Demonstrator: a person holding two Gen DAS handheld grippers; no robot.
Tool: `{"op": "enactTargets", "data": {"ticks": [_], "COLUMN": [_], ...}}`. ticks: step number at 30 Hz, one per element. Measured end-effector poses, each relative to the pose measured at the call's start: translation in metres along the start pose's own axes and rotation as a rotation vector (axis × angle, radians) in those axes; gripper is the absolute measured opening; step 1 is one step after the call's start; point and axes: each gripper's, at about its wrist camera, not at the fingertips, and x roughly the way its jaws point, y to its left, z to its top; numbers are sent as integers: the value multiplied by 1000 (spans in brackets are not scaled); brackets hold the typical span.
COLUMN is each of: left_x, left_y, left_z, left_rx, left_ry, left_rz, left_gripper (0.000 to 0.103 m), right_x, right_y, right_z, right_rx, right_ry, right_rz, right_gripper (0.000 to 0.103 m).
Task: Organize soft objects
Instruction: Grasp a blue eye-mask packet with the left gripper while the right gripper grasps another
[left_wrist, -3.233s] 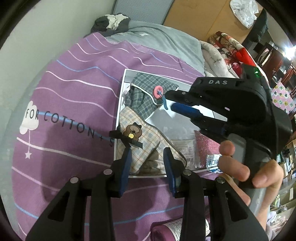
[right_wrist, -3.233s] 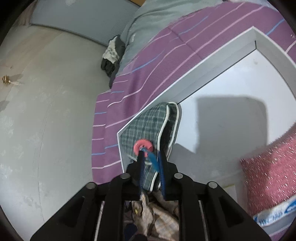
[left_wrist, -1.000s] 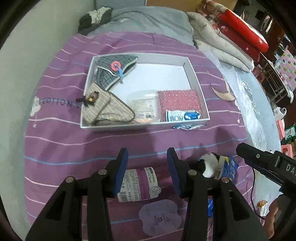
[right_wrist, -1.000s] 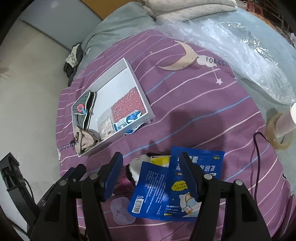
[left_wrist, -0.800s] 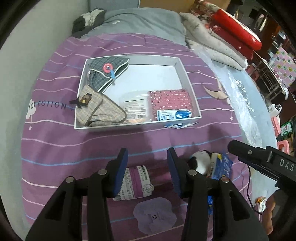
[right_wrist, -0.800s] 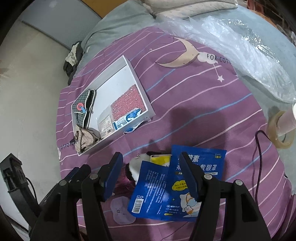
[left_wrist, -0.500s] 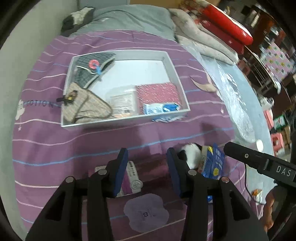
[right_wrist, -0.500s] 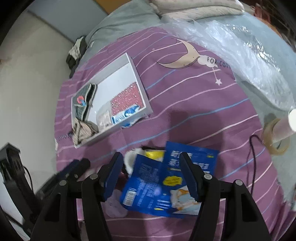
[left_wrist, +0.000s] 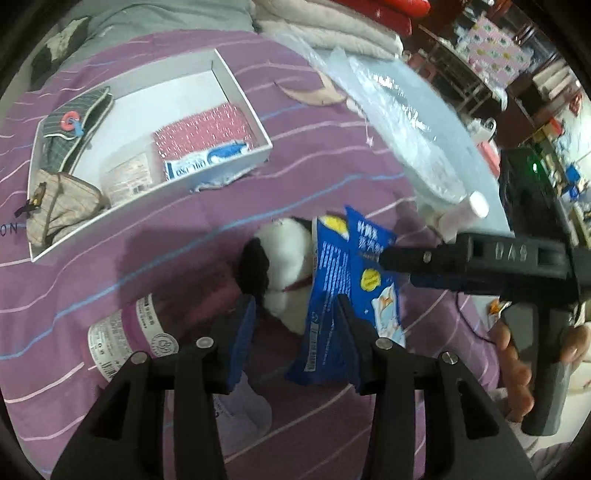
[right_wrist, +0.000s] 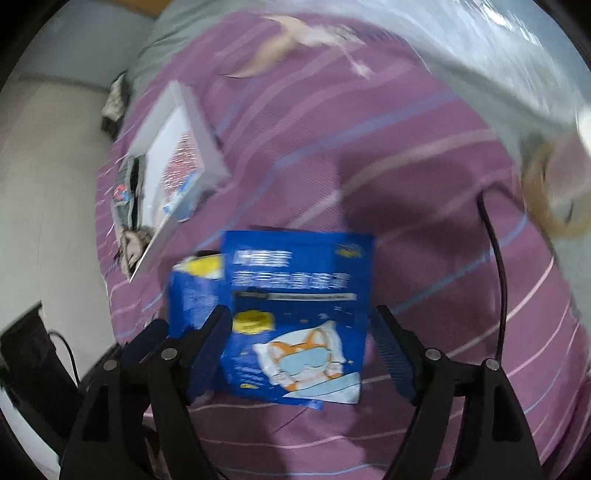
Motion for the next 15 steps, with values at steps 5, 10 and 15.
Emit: {"op": "enactTargets", "data": {"ticks": [5,10,15], "left_x": [16,18,17], "left_y": [-4,-9,-15], "left_z": [0,-2,-6], "left_rx": [8,53,80], "left_ry": [54,70,75], "left_rz": [-52,-54,-90], "left_gripper": [45,37,13], "right_x": [17,25,31], "right_y": [-3,11,17], "right_z": [5,3,1], "right_rx": [19,-43,-98], "right_ry": [44,41,55], "right_rz": [92,38,40], "right_gripper": [83,95,101]}}
